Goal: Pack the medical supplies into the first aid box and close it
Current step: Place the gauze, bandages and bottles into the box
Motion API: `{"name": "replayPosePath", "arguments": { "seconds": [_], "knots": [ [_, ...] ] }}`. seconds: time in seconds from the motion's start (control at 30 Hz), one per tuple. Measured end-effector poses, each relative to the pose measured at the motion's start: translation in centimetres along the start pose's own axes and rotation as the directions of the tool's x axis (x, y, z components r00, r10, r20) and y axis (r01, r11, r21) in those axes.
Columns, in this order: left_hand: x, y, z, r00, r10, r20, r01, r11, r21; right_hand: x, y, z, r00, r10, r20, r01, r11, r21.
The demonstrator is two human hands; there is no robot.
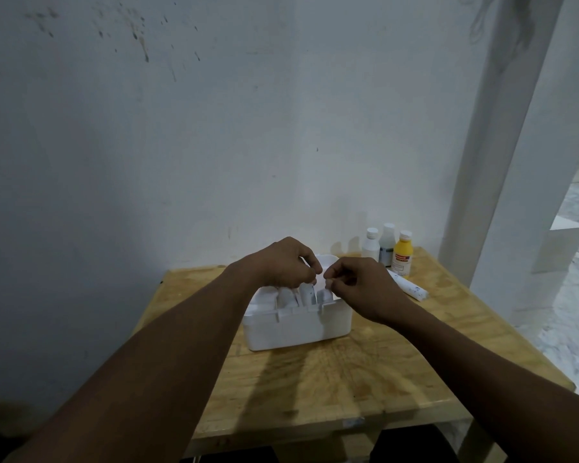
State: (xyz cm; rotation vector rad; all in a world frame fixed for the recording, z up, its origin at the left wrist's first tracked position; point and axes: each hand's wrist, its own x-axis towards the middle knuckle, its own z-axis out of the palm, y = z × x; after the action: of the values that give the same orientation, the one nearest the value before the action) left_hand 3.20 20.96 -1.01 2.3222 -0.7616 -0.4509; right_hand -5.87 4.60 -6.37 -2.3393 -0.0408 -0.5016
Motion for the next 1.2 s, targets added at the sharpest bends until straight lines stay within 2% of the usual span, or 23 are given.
{"name": "replayPosePath", "arguments": {
  "seconds": [0.2, 0.4, 0.57, 0.63, 0.77, 0.83, 1.0, 1.2],
  "knots": [
    [0.1, -0.4, 0.3, 1.000, 0.011, -0.024, -0.011, 0.999, 0.030, 0.0, 0.0, 0.1, 1.000, 0.007, -0.002, -0.007, 1.000, 0.006],
    [0.2, -1.0, 0.1, 1.000, -0.020, -0.014, 0.021, 0.998, 0.067, -0.2, -0.3, -0.1, 0.998, 0.030, 0.061, -0.029, 0.999, -0.021],
    [-0.1, -0.7, -0.4, 0.999, 0.030, -0.043, -0.028, 0.998, 0.047, 0.2, 0.0, -0.2, 0.996, 0.026, -0.089, -0.029, 0.999, -0.034],
    [-0.2, -0.6, -0.6, 1.000, 0.028, -0.001, -0.028, 0.999, 0.019, 0.3, 0.1, -0.2, 0.992, 0.004, -0.125, -0.010, 0.999, -0.051],
    [-0.5, -0.5, -0.6, 0.992, -0.007, 0.127, 0.006, 1.000, 0.007, -0.3, -0.1, 0.0, 0.998, -0.020, -0.065, 0.013, 0.994, -0.105],
    [-0.7, -0.3, -0.3, 0.990, -0.015, 0.142, 0.018, 1.000, -0.013, -0.6, -0.1, 0.1, 0.998, -0.023, -0.058, 0.017, 0.995, -0.103],
    [-0.7, 0.2, -0.2, 0.998, -0.034, 0.052, 0.033, 0.999, 0.028, -0.6, -0.4, 0.2, 0.998, -0.042, -0.051, 0.038, 0.996, -0.086],
    [-0.4, 0.1, 0.1, 0.999, -0.034, 0.020, 0.034, 0.999, 0.040, -0.4, -0.3, 0.3, 0.995, -0.066, -0.078, 0.061, 0.996, -0.070]
  ]
}}
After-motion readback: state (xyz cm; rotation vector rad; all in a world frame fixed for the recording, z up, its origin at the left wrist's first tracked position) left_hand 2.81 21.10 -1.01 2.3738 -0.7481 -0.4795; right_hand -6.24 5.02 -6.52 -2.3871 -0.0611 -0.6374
